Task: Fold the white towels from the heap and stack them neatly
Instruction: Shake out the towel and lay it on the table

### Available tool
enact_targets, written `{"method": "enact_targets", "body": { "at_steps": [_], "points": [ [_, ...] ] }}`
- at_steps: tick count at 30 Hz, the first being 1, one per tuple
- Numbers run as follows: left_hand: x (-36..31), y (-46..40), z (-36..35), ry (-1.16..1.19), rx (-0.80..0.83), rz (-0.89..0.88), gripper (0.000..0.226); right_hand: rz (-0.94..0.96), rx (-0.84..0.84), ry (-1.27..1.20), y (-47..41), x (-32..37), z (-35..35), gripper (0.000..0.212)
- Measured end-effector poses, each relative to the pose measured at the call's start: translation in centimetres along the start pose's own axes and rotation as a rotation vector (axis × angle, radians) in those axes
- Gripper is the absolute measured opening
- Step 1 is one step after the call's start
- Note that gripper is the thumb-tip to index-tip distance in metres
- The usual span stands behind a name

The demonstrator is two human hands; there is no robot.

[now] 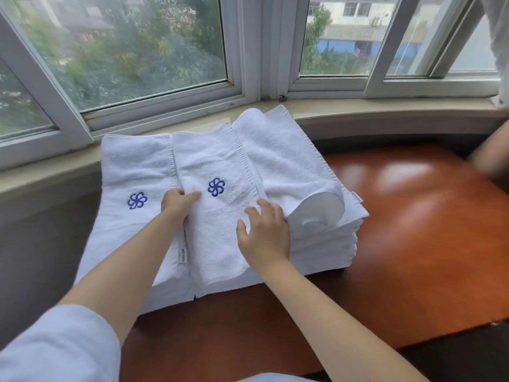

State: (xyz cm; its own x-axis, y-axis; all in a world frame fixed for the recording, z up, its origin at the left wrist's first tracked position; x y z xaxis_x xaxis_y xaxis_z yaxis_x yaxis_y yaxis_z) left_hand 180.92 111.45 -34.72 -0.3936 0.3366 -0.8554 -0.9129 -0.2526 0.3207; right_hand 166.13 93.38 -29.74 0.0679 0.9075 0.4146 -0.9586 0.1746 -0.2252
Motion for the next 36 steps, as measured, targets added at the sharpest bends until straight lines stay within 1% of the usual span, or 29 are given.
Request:
{"method": "enact_targets", "body": {
  "at_steps": [2,3,4,7,10,12,15,17,18,19,20,21,22,23,24,27,28,30,33,34,35,36],
  "points": [
    [-0.5,-0.2,-0.1,0.112,0.043,0.034,0.014,-0.154,0.158,0.122,-1.0,-1.3,-0.5,0.055],
    [-0.9,-0.3,-0.1,0.142,0.062,0.064,0.015,-0.18,0.195,0.16,-1.6,-1.6,-0.3,0.06],
    [-1.2,-0.3,-0.1,0.163,0.08,0.101,0.018,-0.191,0.209,0.175,-2.4,-1.7,0.1,0.061],
    [-2.1,-1.2,-0.2,0.226,0.117,0.164,0.03,-0.258,0.287,0.078,-4.7,-1.6,0.9,0.052],
    [-3.2,-2.5,-0.2,0.346,0.139,0.179,0.027,-0.27,0.33,0.061,-6.7,-0.8,0.6,0.05],
    [-4.0,-3.7,-0.2,0.412,0.156,0.184,0.031,-0.25,0.369,0.068,-7.7,0.0,0.0,0.051],
    [-4.8,-5.9,-0.2,0.418,0.131,0.176,0.047,-0.244,0.458,0.103,-8.7,0.8,-1.8,0.045],
    [-5.2,-7.5,0.0,0.416,0.131,0.129,0.069,-0.242,0.475,0.105,-9.5,0.9,-2.6,0.04],
    [-5.6,-8.3,0.2,0.404,0.138,0.067,0.074,-0.236,0.469,0.074,-10.0,1.0,-2.9,0.04],
    [-6.1,-8.9,0.5,0.375,0.131,-0.032,0.073,-0.223,0.457,0.015,-10.4,1.1,-3.2,0.043],
    [-6.6,-9.6,0.8,0.331,0.089,-0.152,0.066,-0.211,0.442,-0.066,-10.9,1.3,-3.5,0.047],
    [-7.1,-10.1,1.4,0.282,0.01,-0.263,0.056,-0.211,0.425,-0.152,-11.3,1.4,-3.7,0.05],
    [-7.4,-10.6,1.9,0.234,-0.074,-0.343,0.05,-0.217,0.408,-0.227,-11.5,1.4,-3.9,0.052],
    [-7.4,-11.0,2.2,0.18,-0.119,-0.38,0.048,-0.226,0.404,-0.272,-11.6,1.4,-4.2,0.052],
    [-7.1,-11.4,2.3,0.101,-0.119,-0.381,0.05,-0.236,0.412,-0.283,-11.6,1.3,-4.5,0.051],
    [-5.4,-12.3,1.3,-0.228,-0.006,-0.298,0.062,-0.249,0.437,-0.232,-11.3,1.0,-4.7,0.052],
    [-5.2,-12.1,1.0,-0.278,-0.003,-0.293,0.066,-0.249,0.443,-0.211,-11.2,0.9,-4.4,0.054],
    [-5.5,-10.9,0.4,-0.281,-0.032,-0.315,0.073,-0.268,0.498,-0.166,-10.7,0.5,-3.6,0.064],
    [-5.1,-8.6,-0.4,-0.217,-0.028,-0.301,0.083,-0.28,0.724,-0.151,-8.7,0.2,-2.8,0.089],
    [-4.7,-8.0,-0.4,-0.197,-0.026,-0.285,0.083,-0.292,0.778,-0.198,-8.0,0.2,-2.6,0.093],
    [-4.2,-7.5,-0.3,-0.187,-0.023,-0.265,0.082,-0.332,0.796,-0.3,-7.4,0.2,-2.2,0.092],
    [-3.9,-7.2,-0.2,-0.188,-0.012,-0.244,0.079,-0.384,0.772,-0.421,-7.1,0.0,-1.8,0.088]
  ]
}}
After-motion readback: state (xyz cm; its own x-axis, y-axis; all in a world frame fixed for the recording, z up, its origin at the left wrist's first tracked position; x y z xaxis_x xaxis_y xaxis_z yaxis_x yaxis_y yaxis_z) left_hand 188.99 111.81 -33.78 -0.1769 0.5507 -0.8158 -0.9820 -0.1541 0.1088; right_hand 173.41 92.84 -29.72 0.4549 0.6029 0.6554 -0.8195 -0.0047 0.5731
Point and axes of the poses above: each hand's wrist, its own y-axis away from the middle knuckle, its own z-axis out of the back of the hand, x = y × z, the point moved 4 cm from there along -y, towards the middle knuckle, and after that the axes turned 3 degrees about y, right-handed, at the moved point
